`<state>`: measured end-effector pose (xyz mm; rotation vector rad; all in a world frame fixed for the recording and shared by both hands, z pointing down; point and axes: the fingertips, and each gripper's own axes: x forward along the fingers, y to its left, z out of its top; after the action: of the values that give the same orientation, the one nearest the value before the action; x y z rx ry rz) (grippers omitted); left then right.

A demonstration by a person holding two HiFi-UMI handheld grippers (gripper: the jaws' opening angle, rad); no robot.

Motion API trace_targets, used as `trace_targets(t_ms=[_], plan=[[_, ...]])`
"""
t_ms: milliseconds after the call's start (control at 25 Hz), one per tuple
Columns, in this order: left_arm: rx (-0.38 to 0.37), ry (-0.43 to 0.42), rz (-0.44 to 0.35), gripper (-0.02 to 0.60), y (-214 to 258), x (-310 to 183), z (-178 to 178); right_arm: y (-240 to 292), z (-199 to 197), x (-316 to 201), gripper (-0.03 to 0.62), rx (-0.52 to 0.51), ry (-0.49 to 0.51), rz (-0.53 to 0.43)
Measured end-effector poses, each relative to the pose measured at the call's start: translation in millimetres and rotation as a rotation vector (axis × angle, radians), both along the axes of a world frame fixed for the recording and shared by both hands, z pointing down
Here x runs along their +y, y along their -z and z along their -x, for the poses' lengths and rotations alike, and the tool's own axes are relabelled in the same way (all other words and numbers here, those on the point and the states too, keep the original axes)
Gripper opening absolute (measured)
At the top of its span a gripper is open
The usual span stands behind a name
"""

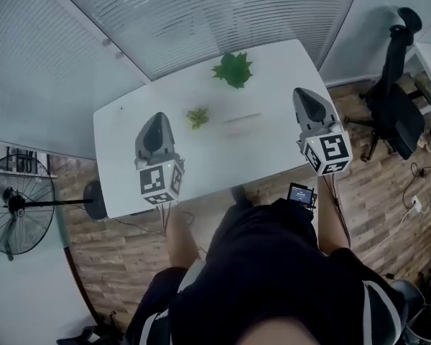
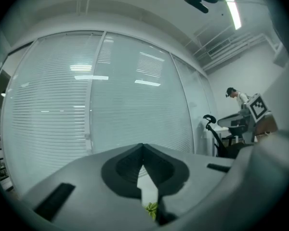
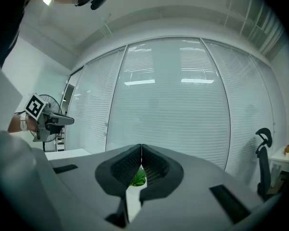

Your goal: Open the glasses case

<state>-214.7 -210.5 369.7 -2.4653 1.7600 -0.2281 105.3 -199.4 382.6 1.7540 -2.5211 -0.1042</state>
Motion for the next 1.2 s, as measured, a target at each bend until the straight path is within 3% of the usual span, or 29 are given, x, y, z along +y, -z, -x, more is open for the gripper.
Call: trace_targets(t_ms=[240, 400, 440, 480, 560, 720, 760, 1040, 1200], plan=[[-0.009, -0.031, 0.031, 0.0, -4.7, -29.1, -16.2, -24.2, 4.5, -30.1, 0.015, -0.021, 0.024, 0.05], [-0.016, -0.017, 0.041, 0.0, -11.6, -31.0, -24.5, -42.2, 2.6, -37.7, 0.017, 0.046, 0.071, 0.062], [-0.021, -0.015, 0.044, 0.0, -13.4, -31.5, -25.0, -48.7, 6.2, -38.1, 0.032, 0.084, 0.089, 0.067], [-0.022, -0.01, 0.047, 0.0, -14.7, -32.1, -24.9, -56.1, 11.7, -38.5, 0.107, 0.132, 0.111, 0.072], [-0.035, -0.001, 0.052, 0.0, -17.8, -29.2, -26.0, -75.5, 26.7, -36.0, 0.177, 0.278, 0.162, 0.071], [-0.077, 0.002, 0.065, 0.0, -28.2, -19.7, -28.8, -147.0, 66.3, -24.3, 0.196, 0.914, 0.312, -0.015], [-0.065, 0.007, 0.069, 0.0, -30.0, -18.1, -26.7, -165.7, 75.7, -20.8, 0.196, 0.991, 0.363, -0.019], [-0.039, 0.043, 0.099, 0.0, -38.4, -11.6, -7.4, -288.6, 103.3, -11.3, 0.196, 1.059, 0.563, 0.149], [-0.052, 0.056, 0.119, 0.0, -44.0, -5.6, 0.5, -327.6, 104.4, -11.9, 0.195, 1.093, 0.633, 0.224]])
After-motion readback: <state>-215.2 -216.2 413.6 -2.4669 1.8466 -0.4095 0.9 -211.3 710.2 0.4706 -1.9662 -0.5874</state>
